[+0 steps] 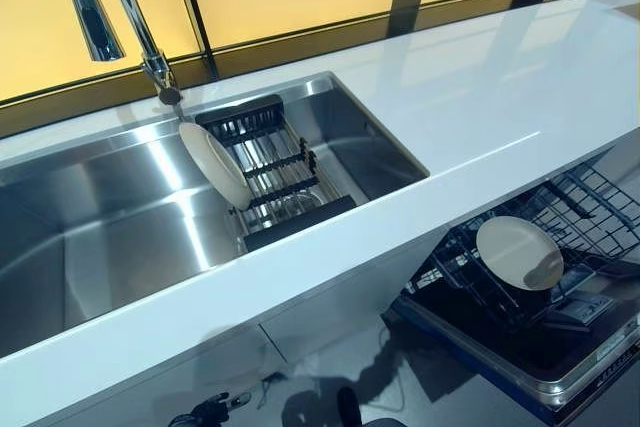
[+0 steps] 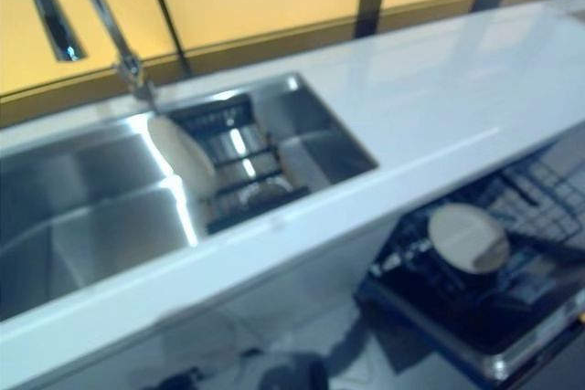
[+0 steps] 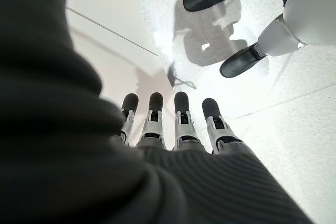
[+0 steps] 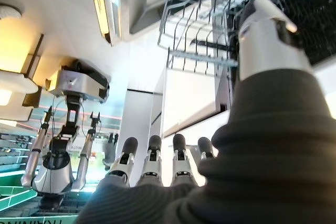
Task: Take plates into dishwasher
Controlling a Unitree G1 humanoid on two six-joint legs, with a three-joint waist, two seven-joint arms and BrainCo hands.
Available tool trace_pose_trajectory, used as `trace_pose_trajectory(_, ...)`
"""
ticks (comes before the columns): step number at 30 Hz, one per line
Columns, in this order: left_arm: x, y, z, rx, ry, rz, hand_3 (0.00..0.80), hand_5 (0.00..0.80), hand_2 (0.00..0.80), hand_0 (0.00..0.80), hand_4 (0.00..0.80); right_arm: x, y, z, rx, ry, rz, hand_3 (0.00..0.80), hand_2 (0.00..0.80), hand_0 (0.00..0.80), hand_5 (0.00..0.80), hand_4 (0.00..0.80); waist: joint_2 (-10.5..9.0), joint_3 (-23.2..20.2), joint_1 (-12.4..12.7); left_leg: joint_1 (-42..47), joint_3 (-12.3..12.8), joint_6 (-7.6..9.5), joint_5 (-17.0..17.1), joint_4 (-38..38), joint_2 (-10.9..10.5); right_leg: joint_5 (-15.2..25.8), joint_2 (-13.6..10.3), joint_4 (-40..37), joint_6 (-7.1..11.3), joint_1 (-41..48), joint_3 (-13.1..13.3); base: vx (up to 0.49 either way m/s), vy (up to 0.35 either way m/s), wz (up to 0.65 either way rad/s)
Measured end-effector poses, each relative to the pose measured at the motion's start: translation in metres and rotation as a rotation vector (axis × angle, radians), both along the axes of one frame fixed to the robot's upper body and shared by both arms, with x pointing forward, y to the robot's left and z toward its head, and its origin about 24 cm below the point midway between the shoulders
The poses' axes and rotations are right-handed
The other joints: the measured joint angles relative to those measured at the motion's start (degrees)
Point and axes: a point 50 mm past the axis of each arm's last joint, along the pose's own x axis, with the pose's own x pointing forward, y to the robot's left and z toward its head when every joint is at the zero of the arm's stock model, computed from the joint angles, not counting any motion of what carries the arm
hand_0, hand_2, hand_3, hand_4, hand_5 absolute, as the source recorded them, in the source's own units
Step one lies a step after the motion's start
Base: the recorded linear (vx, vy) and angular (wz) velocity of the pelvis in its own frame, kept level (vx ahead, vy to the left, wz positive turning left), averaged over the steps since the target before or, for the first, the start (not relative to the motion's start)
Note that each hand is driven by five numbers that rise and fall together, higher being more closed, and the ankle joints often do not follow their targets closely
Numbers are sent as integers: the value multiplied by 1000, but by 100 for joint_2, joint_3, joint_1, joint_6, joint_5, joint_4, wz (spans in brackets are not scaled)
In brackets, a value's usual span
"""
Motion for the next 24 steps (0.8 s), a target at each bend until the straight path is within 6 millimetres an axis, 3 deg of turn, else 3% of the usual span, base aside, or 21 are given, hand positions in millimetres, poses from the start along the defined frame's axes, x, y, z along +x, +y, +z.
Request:
trace_pose_trajectory(4,-2,-1,-1,-3,3,2,0,0,0,0,0,-4,-2,12,17,-56,-1,0,0,0,0,0,19,-55,2,95,-6,17,-24,-3,3,-3,2,0,1,96,4,43,32,0)
trace_pose_trajectory(13,-19,-6,-8,-23,56,34,0,0,0,0,0,-4,6,83,-43,-269,5,0,0,0,0,0,57,-387,154,125,-258,21,-22,-3,5,-36,-13,1,-25,259,-133,50,29,10)
trace_pose_trajectory(18,-24,-8,-10,-28,72,35,0,0,0,0,0,29,52,136,-204,-342,193,0,0,0,0,0,13,-465,381,178,-472,25,13,1,0,-55,-22,-2,-44,377,-270,18,21,14)
trace_pose_trajectory(24,-26,-8,-11,-34,80,33,0,0,0,0,0,62,114,161,-524,-261,447,0,0,0,0,0,-137,-601,765,79,-968,25,89,6,-14,-113,-20,0,-78,429,-514,59,42,29)
